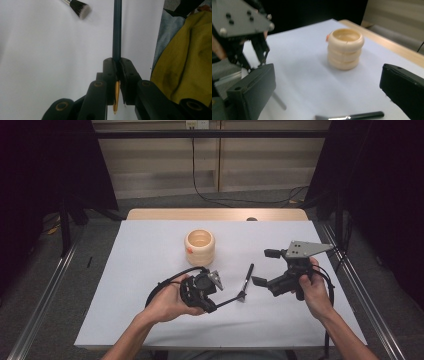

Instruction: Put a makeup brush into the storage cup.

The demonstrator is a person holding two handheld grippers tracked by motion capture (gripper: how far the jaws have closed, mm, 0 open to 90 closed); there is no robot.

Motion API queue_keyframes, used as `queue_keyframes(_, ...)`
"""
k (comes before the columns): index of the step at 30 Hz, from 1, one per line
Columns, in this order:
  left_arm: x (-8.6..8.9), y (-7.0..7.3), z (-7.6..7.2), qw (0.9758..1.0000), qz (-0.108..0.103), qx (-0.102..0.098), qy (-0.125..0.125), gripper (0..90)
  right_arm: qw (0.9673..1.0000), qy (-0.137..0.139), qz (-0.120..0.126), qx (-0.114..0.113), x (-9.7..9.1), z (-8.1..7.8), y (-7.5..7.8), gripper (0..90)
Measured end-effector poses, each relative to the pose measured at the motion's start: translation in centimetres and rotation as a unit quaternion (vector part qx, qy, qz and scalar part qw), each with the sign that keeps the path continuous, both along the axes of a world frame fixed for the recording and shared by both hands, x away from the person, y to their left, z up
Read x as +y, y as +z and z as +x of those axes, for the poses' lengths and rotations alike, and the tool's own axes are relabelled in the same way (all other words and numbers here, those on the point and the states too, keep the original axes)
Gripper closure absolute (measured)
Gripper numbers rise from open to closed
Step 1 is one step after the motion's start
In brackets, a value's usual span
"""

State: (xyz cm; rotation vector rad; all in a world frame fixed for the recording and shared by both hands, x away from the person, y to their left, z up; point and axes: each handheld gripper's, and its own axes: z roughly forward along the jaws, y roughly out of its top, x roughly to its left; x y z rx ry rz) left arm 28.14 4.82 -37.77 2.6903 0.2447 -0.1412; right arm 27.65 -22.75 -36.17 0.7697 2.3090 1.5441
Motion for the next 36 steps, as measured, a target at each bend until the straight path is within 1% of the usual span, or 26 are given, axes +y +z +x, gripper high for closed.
queue_keyframes(1, -0.1, 0.0, -0.1, 1.0000, -0.001, 0.001, 0.000, 83.8, 0.9999, 0.007, -0.006, 0.009, 0.1, 0.0, -0.1, 0.4)
queue_keyframes(3, -0.2, 0.0, -0.1, 1.0000, 0.002, -0.002, -0.002, 83.8, 0.9996, 0.016, -0.020, 0.014, 0.3, 0.0, -0.1, 0.5)
queue_keyframes(4, -0.3, 0.1, 0.0, 0.9999, 0.011, -0.003, -0.008, 83.8, 0.9994, 0.015, -0.030, 0.010, 0.3, 0.0, 0.0, 0.7)
queue_keyframes(5, -0.5, 0.1, 0.0, 0.9999, 0.010, -0.003, -0.004, 83.8, 0.9992, 0.017, -0.036, -0.001, 0.3, -0.1, 0.0, 0.7)
queue_keyframes(6, -0.7, 0.2, 0.1, 0.9999, 0.011, -0.002, -0.007, 83.8, 0.9989, 0.021, -0.042, -0.005, 0.3, -0.2, 0.1, 0.0)
queue_keyframes(8, -1.0, 0.4, 0.2, 0.9996, 0.020, -0.007, -0.017, 83.8, 0.9983, 0.020, -0.055, 0.001, 0.3, -0.1, 0.4, 1.6)
queue_keyframes(9, -1.2, 0.4, 0.1, 0.9999, 0.014, -0.004, -0.008, 83.8, 0.9980, 0.023, -0.059, 0.000, 0.3, 0.0, 0.4, 1.8)
queue_keyframes(10, -1.3, 0.4, 0.3, 0.9998, 0.017, -0.006, -0.013, 83.7, 0.9975, 0.028, -0.065, 0.002, 0.4, 0.0, 0.5, 1.3)
queue_keyframes(11, -1.4, 0.5, 0.4, 0.9995, 0.024, -0.009, -0.019, 83.7, 0.9968, 0.031, -0.074, 0.002, 0.4, 0.0, 0.6, 3.3)
queue_keyframes(12, -1.5, 0.6, 0.4, 0.9994, 0.024, -0.008, -0.022, 83.7, 0.9963, 0.032, -0.080, -0.001, 0.5, 0.0, 0.6, 4.5)
queue_keyframes(14, -1.5, 0.6, 0.4, 0.9995, 0.022, -0.006, -0.020, 83.8, 0.9941, 0.048, -0.096, 0.013, 0.7, 0.0, 0.7, 5.9)
queue_keyframes(15, -1.6, 0.6, 0.3, 0.9996, 0.022, -0.007, -0.019, 83.7, 0.9930, 0.055, -0.104, 0.014, 0.9, 0.0, 0.8, 7.2)
queue_keyframes(16, -1.7, 0.5, 0.2, 0.9998, 0.017, -0.002, -0.010, 83.8, 0.9915, 0.062, -0.113, 0.016, 0.9, 0.1, 0.8, 6.3)
queue_keyframes(17, -1.7, 0.5, 0.3, 0.9993, 0.028, -0.007, -0.022, 83.8, 0.9906, 0.068, -0.116, 0.024, 1.1, 0.1, 0.9, 5.4)
queue_keyframes(19, -1.7, 0.4, 0.2, 0.9995, 0.026, -0.007, -0.018, 83.7, 0.9871, 0.086, -0.131, 0.031, 1.3, 0.3, 0.9, 6.1)
queue_keyframes(20, -1.7, 0.4, 0.3, 0.9991, 0.032, -0.008, -0.026, 83.8, 0.9855, 0.092, -0.138, 0.034, 1.5, 0.3, 0.9, 7.0)
queue_keyframes(21, -1.8, 0.4, 0.3, 0.9991, 0.032, -0.007, -0.027, 83.8, 0.9836, 0.100, -0.144, 0.039, 1.7, 0.4, 0.9, 8.7)
queue_keyframes(25, -1.8, 0.3, 0.2, 0.9992, 0.033, -0.005, -0.022, 83.8, 0.9745, 0.134, -0.172, 0.054, 2.6, 0.6, 0.8, 13.8)
queue_keyframes(26, -1.8, 0.3, 0.2, 0.9988, 0.038, -0.010, -0.028, 83.7, 0.9723, 0.141, -0.177, 0.057, 2.8, 0.7, 0.7, 14.9)
queue_keyframes(28, -1.7, 0.4, 0.2, 0.9987, 0.041, -0.007, -0.030, 83.8, 0.9672, 0.157, -0.189, 0.065, 3.3, 0.7, 0.6, 19.2)
queue_keyframes(30, -1.8, 0.2, 0.0, 0.9993, 0.034, -0.006, -0.017, 83.7, 0.9612, 0.168, -0.206, 0.073, 3.7, 0.8, 0.3, 21.1)
queue_keyframes(31, -1.7, 0.3, 0.2, 0.9987, 0.041, -0.006, -0.031, 83.8, 0.9584, 0.173, -0.214, 0.076, 3.8, 0.8, 0.2, 23.5)
queue_keyframes(32, -1.8, 0.2, 0.1, 0.9990, 0.038, -0.008, -0.023, 83.8, 0.9558, 0.180, -0.218, 0.079, 3.9, 0.8, 0.1, 26.1)
queue_keyframes(34, -1.9, 0.2, 0.1, 0.9985, 0.044, -0.002, -0.032, 83.7, 0.9506, 0.192, -0.231, 0.079, 4.2, 0.7, -0.1, 31.8)
queue_keyframes(35, -1.9, 0.0, 0.0, 0.9988, 0.040, -0.005, -0.028, 83.8, 0.9483, 0.198, -0.235, 0.079, 4.3, 0.6, -0.2, 33.4)
queue_keyframes(36, -2.0, 0.1, 0.1, 0.9980, 0.050, -0.005, -0.038, 83.7, 0.9461, 0.203, -0.240, 0.079, 4.4, 0.6, -0.3, 33.5)
